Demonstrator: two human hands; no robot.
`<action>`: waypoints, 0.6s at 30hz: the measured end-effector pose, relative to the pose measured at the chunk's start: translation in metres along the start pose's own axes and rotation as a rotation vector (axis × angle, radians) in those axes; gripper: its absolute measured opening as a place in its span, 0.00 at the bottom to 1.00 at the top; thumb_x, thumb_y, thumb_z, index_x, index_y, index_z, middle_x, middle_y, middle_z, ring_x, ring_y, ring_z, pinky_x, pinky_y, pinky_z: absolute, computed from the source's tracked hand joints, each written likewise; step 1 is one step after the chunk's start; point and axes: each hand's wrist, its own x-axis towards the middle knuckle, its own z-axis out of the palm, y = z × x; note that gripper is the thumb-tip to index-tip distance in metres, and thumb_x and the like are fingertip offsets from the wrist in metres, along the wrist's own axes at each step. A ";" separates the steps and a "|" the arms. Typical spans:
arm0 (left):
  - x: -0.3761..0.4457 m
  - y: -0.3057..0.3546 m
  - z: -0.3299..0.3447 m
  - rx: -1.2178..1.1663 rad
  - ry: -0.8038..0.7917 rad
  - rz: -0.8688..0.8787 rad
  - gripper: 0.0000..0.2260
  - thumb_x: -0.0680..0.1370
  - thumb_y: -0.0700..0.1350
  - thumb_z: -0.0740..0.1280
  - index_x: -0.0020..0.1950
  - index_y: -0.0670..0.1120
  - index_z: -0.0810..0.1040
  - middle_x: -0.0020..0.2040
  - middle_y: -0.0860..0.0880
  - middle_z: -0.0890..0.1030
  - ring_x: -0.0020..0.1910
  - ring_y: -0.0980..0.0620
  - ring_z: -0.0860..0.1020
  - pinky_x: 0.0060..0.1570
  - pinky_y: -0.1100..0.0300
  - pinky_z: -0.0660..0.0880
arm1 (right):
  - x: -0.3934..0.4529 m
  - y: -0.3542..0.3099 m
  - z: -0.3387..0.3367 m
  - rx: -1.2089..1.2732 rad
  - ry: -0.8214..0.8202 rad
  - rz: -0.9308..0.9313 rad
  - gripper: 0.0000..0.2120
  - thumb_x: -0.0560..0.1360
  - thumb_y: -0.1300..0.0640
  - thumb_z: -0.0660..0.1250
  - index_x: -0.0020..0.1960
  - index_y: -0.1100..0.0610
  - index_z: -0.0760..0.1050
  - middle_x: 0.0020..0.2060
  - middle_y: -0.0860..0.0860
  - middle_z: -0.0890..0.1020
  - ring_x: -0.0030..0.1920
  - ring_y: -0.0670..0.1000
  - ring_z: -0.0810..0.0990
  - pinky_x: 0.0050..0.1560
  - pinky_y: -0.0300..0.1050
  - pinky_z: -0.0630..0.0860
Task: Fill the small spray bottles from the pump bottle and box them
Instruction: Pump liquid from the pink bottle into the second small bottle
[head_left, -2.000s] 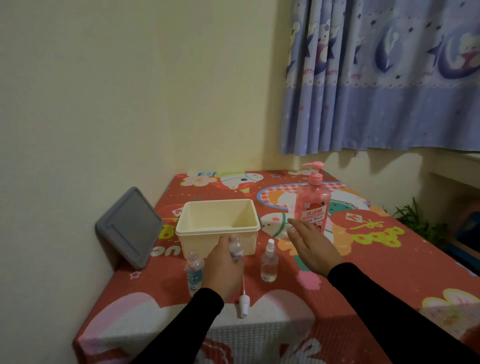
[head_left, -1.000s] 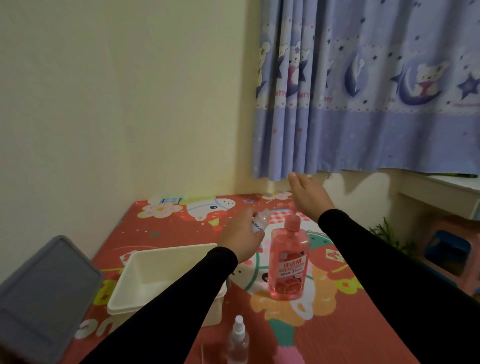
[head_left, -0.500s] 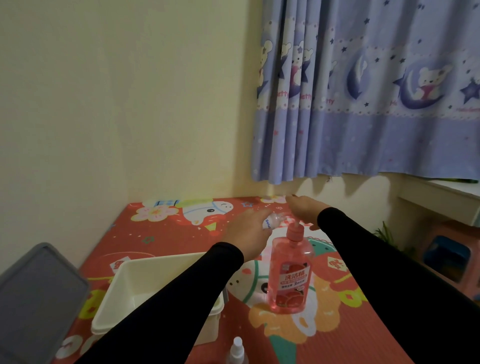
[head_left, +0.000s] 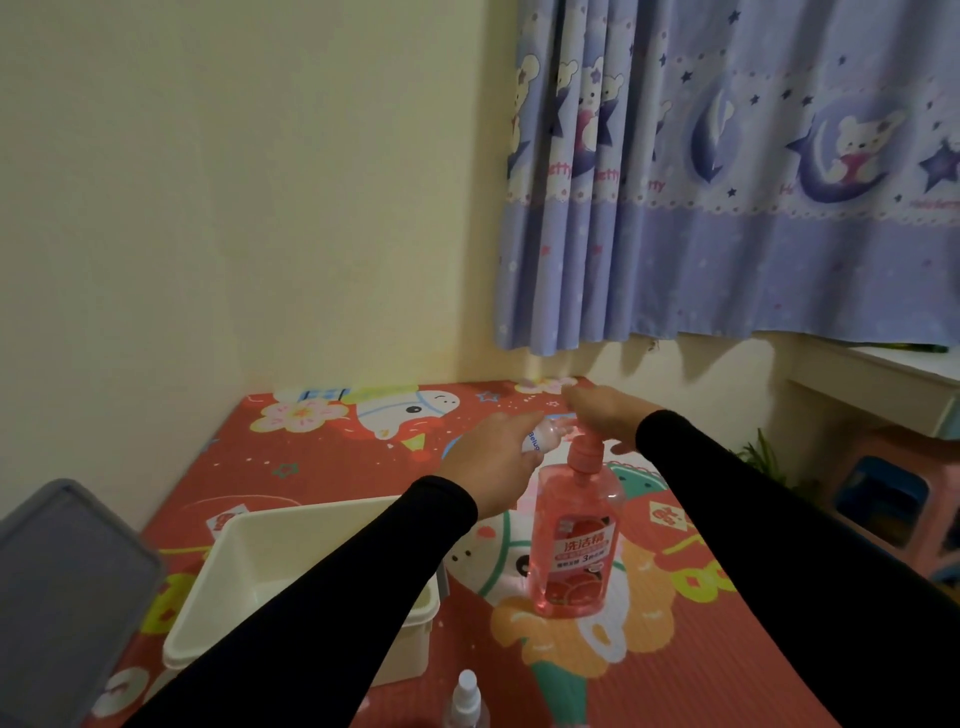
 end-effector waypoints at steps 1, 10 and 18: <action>0.001 0.001 -0.002 0.007 0.002 0.012 0.21 0.82 0.47 0.60 0.75 0.52 0.63 0.69 0.45 0.70 0.65 0.46 0.70 0.60 0.57 0.66 | 0.002 -0.001 -0.003 -0.026 0.008 -0.005 0.22 0.83 0.51 0.49 0.71 0.63 0.65 0.68 0.63 0.71 0.51 0.54 0.69 0.53 0.51 0.69; -0.001 0.000 0.011 0.096 -0.075 -0.012 0.21 0.83 0.49 0.56 0.77 0.51 0.59 0.69 0.44 0.69 0.65 0.44 0.70 0.59 0.54 0.66 | 0.014 0.012 0.017 0.033 -0.015 -0.019 0.20 0.82 0.57 0.51 0.71 0.64 0.66 0.63 0.60 0.73 0.53 0.50 0.66 0.64 0.51 0.68; 0.003 0.004 -0.008 0.056 -0.061 0.028 0.22 0.83 0.47 0.58 0.77 0.51 0.61 0.70 0.44 0.70 0.67 0.45 0.69 0.59 0.58 0.64 | 0.019 0.006 0.004 0.064 -0.059 0.054 0.19 0.81 0.45 0.50 0.65 0.52 0.69 0.48 0.51 0.77 0.53 0.54 0.71 0.57 0.51 0.68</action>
